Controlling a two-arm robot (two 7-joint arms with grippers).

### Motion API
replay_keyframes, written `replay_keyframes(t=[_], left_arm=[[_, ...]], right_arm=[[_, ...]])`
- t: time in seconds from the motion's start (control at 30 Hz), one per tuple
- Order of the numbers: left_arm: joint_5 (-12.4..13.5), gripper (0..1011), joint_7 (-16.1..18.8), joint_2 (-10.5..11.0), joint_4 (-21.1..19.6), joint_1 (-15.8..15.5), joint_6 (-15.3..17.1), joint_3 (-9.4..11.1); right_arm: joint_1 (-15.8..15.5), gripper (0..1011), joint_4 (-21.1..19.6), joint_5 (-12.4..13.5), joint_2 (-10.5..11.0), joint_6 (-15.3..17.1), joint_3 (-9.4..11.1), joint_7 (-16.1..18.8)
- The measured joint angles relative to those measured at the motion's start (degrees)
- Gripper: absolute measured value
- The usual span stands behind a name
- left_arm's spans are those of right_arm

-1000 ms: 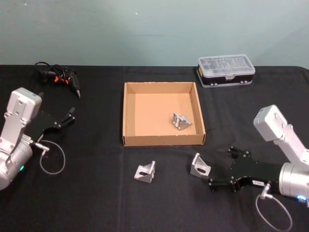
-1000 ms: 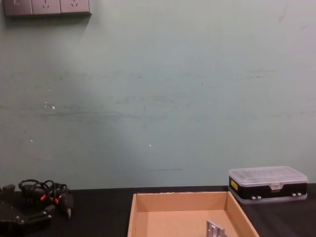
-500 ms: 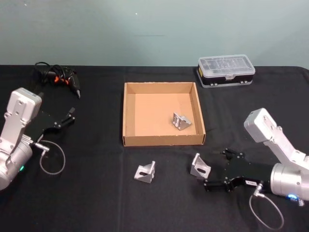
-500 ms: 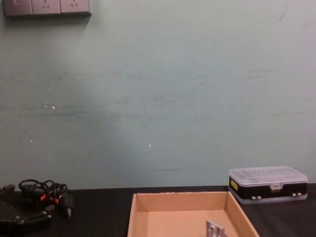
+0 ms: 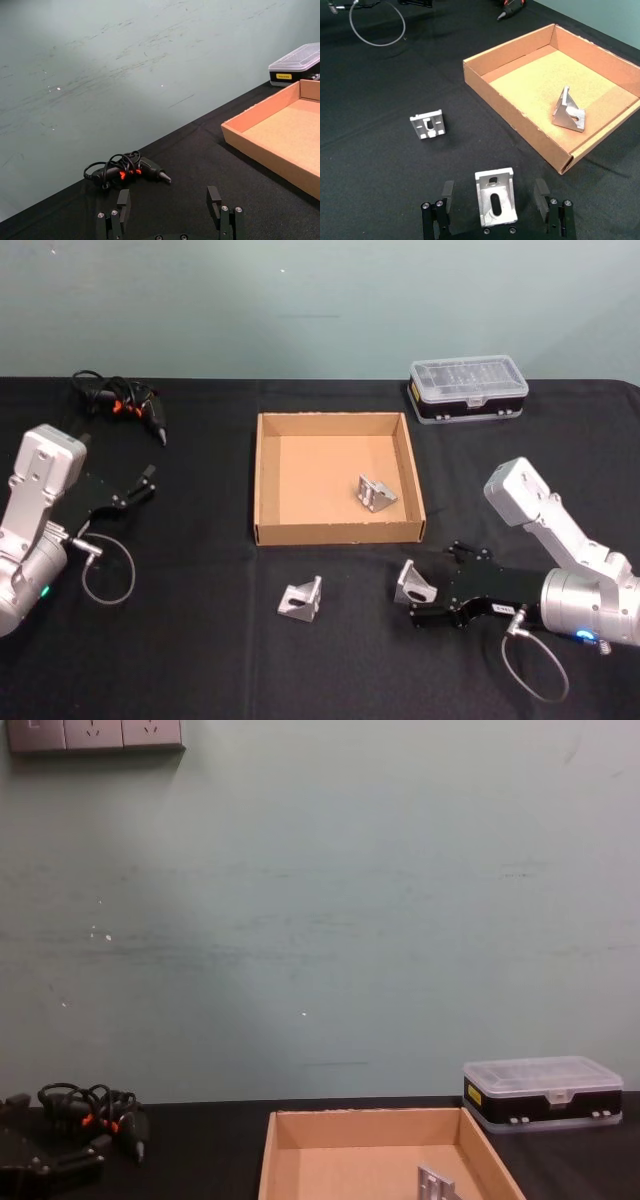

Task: Use one hand to pick up the angle iron from the table and place it into the box.

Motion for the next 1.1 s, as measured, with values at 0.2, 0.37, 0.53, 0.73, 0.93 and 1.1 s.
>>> replay_keyframes(t=[0.2,0.37,0.53,0.73,0.93,1.1], left_arm=[[0.00,1000,0.00,0.00,0.00,0.00,0.00,0.00],[0.00,1000,0.00,0.00,0.00,0.00,0.00,0.00],[0.00,1000,0.00,0.00,0.00,0.00,0.00,0.00],[0.00,1000,0.00,0.00,0.00,0.00,0.00,0.00],[0.00,1000,0.00,0.00,0.00,0.00,0.00,0.00],[0.00,1000,0.00,0.00,0.00,0.00,0.00,0.00]], right_arm=[[1.27,1003,1.22,-0.59,-0.90,0.10,-0.89,0.28],[2.03,1003,2.06,-1.03,-1.58,0.16,-1.56,0.45],[2.92,1003,2.98,-1.56,-2.22,0.18,-2.27,0.69],[3.55,1003,3.83,-1.93,-2.72,0.22,-2.62,0.73],[3.98,1003,4.64,-2.18,-3.17,0.18,-2.84,0.79],[4.12,1003,5.10,-2.33,-3.47,0.17,-2.93,0.78]])
